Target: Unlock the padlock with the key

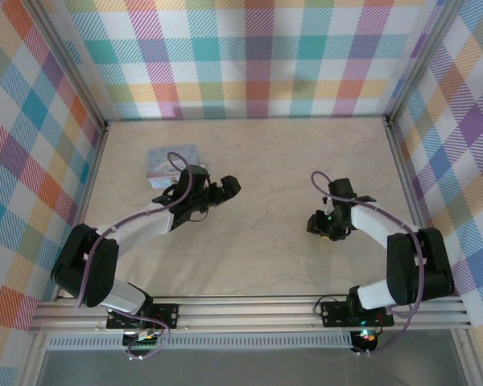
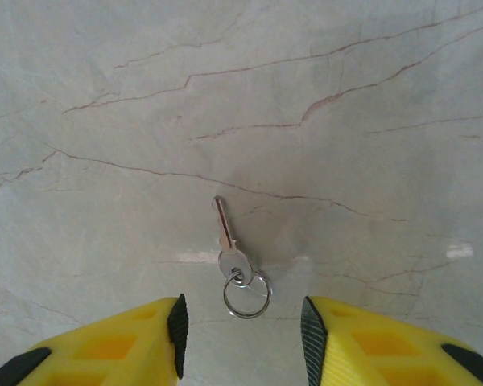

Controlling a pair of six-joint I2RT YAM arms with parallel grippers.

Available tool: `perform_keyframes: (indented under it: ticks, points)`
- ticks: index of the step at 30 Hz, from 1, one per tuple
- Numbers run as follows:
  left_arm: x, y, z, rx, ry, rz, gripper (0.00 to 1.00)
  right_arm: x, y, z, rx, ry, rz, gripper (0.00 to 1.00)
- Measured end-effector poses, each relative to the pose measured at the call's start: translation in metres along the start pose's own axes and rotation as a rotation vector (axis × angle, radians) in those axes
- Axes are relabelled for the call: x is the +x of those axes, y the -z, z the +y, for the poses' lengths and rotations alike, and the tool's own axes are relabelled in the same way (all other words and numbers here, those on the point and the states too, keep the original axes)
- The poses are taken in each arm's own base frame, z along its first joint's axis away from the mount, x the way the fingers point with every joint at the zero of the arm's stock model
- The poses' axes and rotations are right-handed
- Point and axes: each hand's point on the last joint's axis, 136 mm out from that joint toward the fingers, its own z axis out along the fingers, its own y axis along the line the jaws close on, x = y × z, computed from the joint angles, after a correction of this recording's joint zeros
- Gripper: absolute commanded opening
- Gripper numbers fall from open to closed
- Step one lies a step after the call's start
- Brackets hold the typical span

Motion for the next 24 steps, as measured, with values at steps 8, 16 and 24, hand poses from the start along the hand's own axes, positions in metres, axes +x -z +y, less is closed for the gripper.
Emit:
perform_keyframes:
  ticks: [8, 16, 24]
  points:
    - [-0.004, -0.001, -0.005, 0.008, 0.002, -0.006, 1.00, -0.002, -0.003, 0.001, 0.023, 0.004, -0.008, 0.31]
    - [-0.003, -0.003, -0.003, 0.003, 0.007, -0.002, 1.00, -0.004, -0.007, 0.001, 0.045, 0.013, -0.004, 0.25]
    - [-0.003, -0.003, -0.003, 0.003, 0.007, -0.002, 1.00, -0.005, -0.013, 0.002, 0.063, 0.025, 0.006, 0.21]
